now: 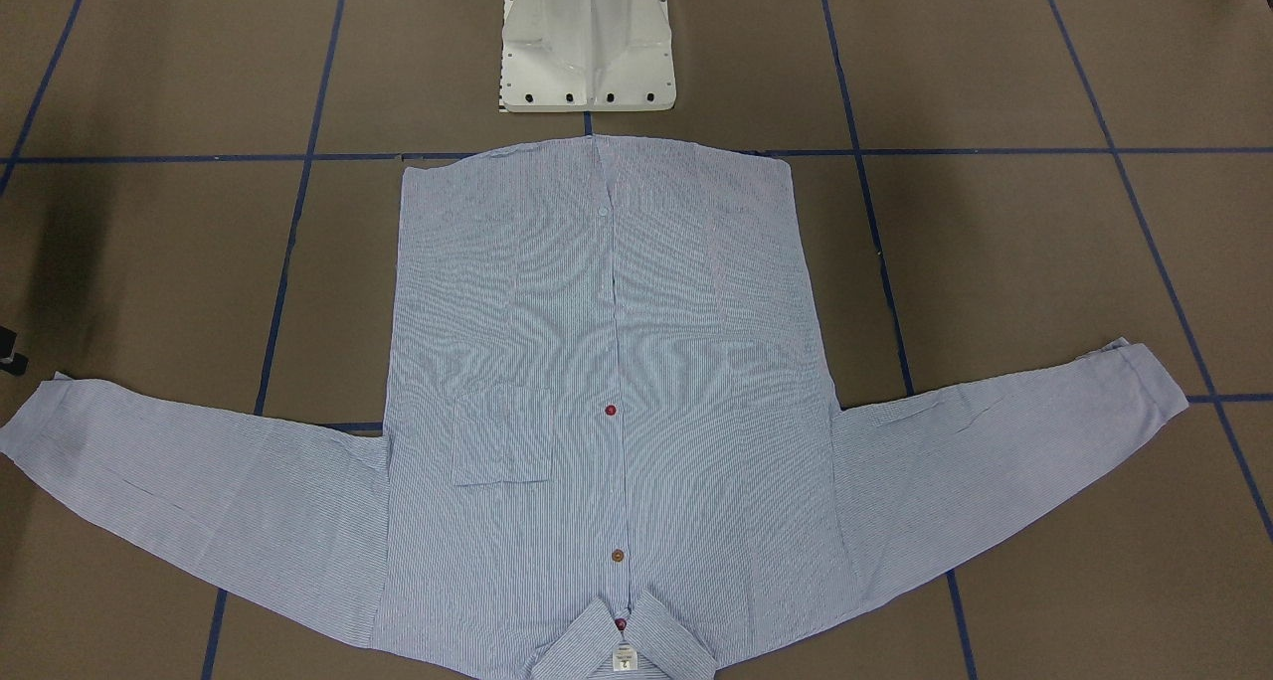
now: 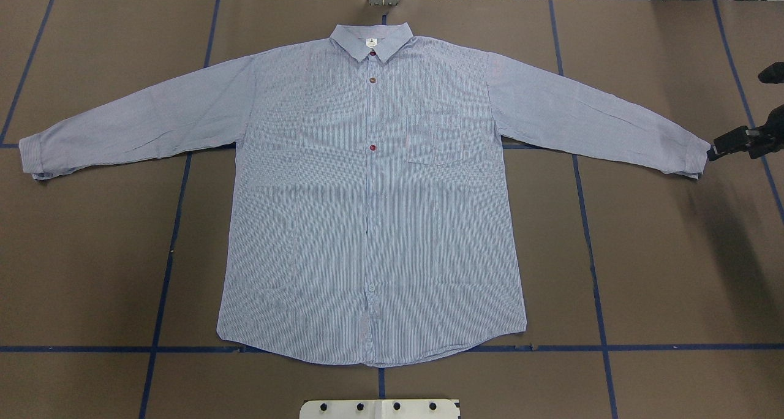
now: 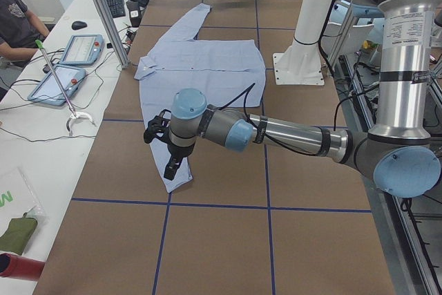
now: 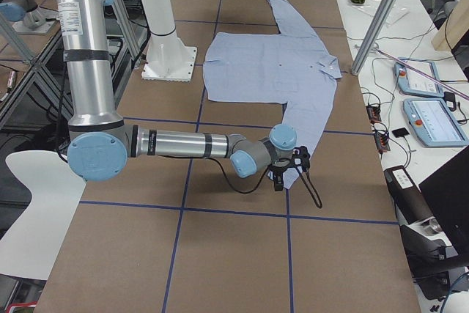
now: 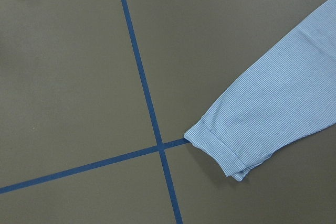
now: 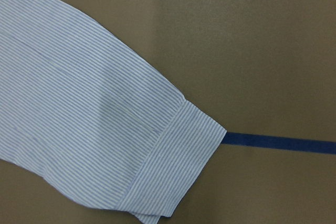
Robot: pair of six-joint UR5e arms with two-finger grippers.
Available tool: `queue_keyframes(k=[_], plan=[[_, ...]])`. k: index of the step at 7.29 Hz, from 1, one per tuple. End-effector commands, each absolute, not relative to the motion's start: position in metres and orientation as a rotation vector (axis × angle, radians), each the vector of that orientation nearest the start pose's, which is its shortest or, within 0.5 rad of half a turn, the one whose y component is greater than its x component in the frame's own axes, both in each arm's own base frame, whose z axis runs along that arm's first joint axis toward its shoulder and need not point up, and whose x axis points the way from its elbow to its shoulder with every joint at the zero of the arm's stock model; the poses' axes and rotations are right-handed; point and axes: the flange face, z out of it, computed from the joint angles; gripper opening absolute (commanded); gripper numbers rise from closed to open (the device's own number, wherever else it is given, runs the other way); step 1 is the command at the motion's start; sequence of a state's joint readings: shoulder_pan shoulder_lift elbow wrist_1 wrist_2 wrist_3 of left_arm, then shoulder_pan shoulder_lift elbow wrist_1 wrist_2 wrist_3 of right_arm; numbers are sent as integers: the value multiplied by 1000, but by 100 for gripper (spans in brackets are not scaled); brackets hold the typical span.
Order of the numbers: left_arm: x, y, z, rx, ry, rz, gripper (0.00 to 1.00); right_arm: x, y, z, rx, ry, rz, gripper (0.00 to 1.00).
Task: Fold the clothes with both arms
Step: 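Lower the right gripper onto the sleeve cuff nearest it and grasp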
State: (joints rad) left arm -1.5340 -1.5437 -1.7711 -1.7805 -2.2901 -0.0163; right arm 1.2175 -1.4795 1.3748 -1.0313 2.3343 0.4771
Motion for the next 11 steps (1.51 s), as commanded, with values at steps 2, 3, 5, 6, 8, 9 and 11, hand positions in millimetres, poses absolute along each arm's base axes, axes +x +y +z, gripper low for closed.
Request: queue_keyframes(k=[2, 3, 5, 6, 8, 9, 11], plan=[[-49, -500, 550, 351, 722, 156, 100, -156, -535, 659, 46, -834, -79, 95], [-49, -500, 549, 352, 722, 156, 100, -158, -535, 661, 46, -825, -81, 90], [-49, -501, 548, 354, 722, 157, 100, -168, -535, 661, 40, -821, -95, 80], [-49, -501, 547, 355, 722, 157, 100, -173, -543, 654, 45, -819, -99, 80], [-49, -501, 548, 354, 722, 157, 100, -175, -545, 663, 37, -809, -99, 77], [-49, -501, 548, 354, 722, 157, 100, -175, -545, 664, 32, -807, -98, 73], [-49, -501, 546, 358, 722, 159, 100, -175, -544, 665, 27, -807, -94, 53]])
